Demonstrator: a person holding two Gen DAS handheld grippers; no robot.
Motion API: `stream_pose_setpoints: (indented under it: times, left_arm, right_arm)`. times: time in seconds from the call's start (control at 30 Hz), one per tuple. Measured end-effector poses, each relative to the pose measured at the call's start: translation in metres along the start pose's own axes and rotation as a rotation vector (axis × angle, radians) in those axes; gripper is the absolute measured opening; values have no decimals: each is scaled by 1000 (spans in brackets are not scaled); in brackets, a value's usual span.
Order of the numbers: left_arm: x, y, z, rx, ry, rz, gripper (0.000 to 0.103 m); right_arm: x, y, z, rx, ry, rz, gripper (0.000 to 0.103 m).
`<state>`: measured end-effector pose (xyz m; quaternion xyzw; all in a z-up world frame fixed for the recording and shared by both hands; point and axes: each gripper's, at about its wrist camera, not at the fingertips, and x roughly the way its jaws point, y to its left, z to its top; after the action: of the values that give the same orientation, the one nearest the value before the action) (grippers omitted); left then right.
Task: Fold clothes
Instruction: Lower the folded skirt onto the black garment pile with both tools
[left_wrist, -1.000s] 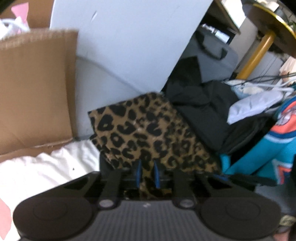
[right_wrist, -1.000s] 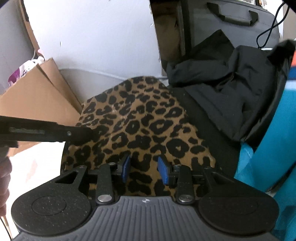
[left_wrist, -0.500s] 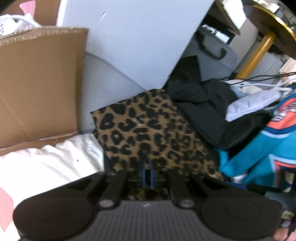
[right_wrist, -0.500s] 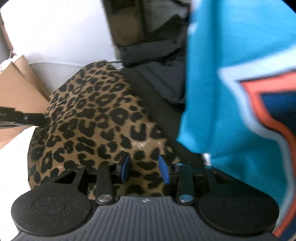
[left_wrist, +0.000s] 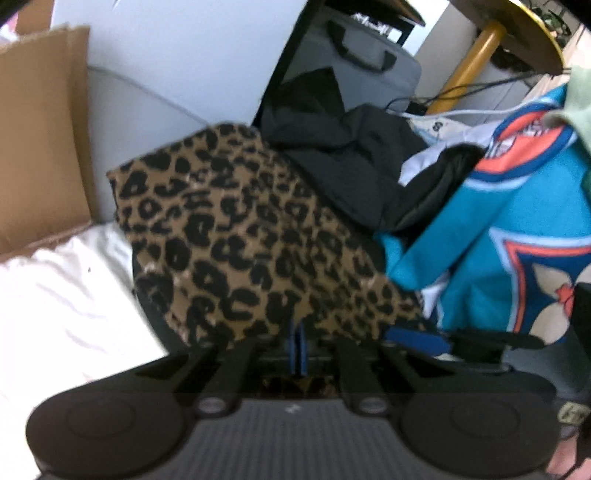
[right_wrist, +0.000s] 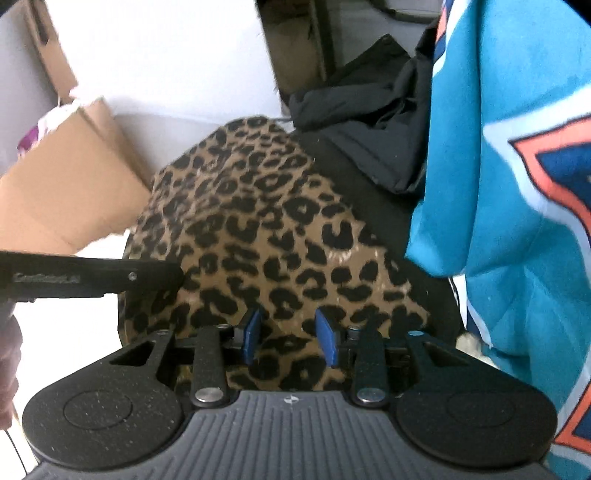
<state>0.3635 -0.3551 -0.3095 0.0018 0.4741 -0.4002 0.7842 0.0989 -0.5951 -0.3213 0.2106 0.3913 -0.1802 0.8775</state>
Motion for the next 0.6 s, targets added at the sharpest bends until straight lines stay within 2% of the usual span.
stream_pose_setpoints:
  times: [0.23, 0.5, 0.57, 0.6]
  left_arm:
    - [-4, 3, -10, -3, 9, 4, 2]
    - [-19, -2, -28, -27, 8, -5, 2]
    - [-23, -4, -32, -33, 8, -7, 3]
    - [-25, -4, -34, -36, 8, -8, 7]
  right_arm:
    - [-3, -6, -20, -11, 42, -14, 36]
    - [-10, -10, -39, 10, 103, -7, 38]
    - [-11, -12, -44, 24, 119, -1, 38]
    - [-12, -12, -46, 29, 123, -1, 38]
